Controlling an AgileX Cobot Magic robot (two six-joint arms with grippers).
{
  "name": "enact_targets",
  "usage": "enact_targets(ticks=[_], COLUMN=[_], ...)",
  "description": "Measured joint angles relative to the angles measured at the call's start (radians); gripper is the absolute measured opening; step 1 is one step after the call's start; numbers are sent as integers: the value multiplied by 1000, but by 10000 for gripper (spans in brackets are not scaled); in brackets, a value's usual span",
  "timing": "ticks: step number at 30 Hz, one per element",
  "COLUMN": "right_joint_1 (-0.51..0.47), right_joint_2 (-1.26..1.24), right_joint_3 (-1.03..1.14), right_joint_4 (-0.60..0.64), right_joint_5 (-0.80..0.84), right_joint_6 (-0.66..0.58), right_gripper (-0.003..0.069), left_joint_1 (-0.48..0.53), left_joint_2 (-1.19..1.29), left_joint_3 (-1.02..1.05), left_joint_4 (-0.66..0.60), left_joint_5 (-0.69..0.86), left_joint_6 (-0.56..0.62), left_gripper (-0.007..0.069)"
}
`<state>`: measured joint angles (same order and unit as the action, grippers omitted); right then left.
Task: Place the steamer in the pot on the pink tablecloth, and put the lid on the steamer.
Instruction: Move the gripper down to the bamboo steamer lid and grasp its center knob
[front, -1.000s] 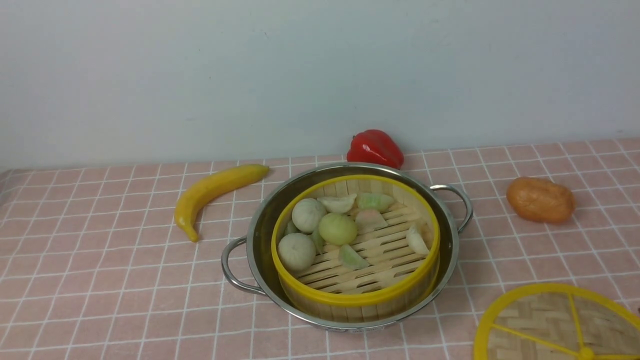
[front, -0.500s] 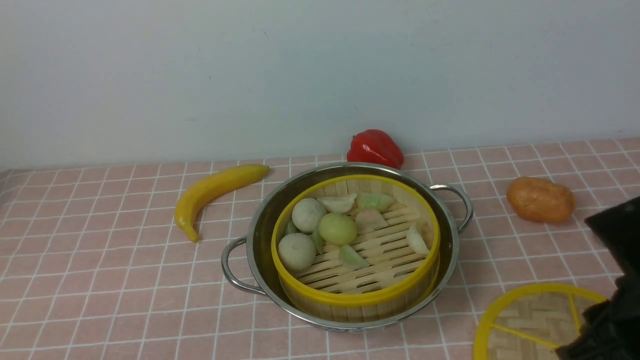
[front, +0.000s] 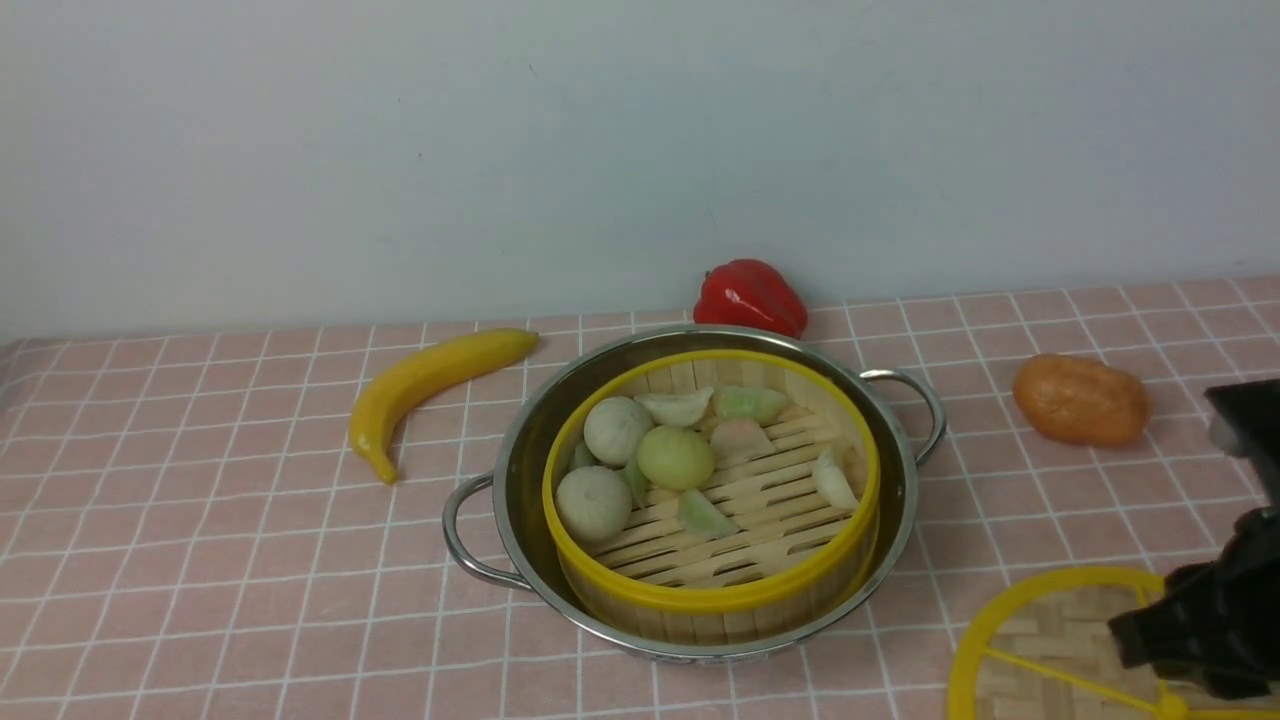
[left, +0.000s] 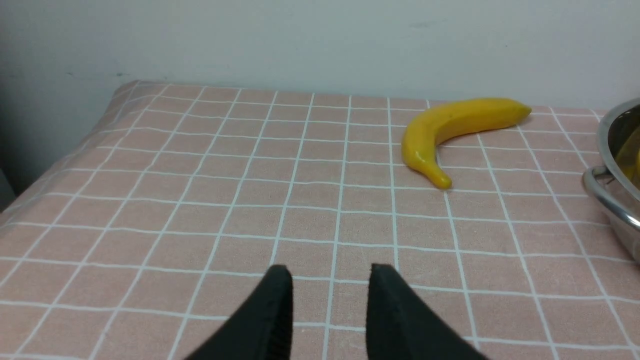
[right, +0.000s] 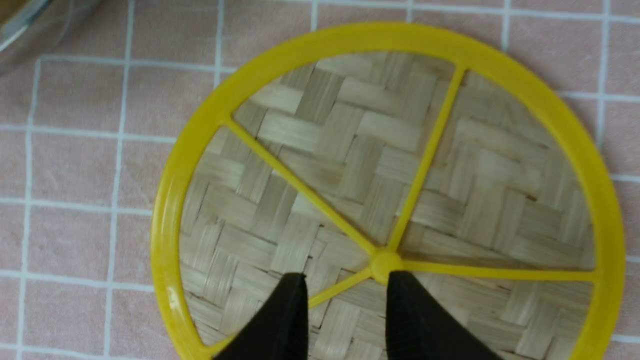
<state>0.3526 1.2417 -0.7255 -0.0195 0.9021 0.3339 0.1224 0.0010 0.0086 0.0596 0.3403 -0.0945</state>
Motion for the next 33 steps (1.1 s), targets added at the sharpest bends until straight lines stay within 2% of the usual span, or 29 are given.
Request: enact_targets(ticks=[11,17,27,33], right_joint_1=[-8,-8,-8,-8], right_joint_2=[208,220,225,271], right_joint_3=[-2,-4,-3,-4], right_joint_4=[-8,-82,-85,-87], right_joint_5=[-17,-14,-33,-31], right_joint_6=[-29,-12,3,24], right_gripper=[240,240,240,199], left_joint_1=[0,0,0,0], left_joint_2=[0,0,0,0], left_joint_3=[0,0,0,0], left_joint_4=[0,0,0,0], left_joint_5=[0,0,0,0], left_joint_6=[3,3,3,3], left_gripper=[232,240,243,243])
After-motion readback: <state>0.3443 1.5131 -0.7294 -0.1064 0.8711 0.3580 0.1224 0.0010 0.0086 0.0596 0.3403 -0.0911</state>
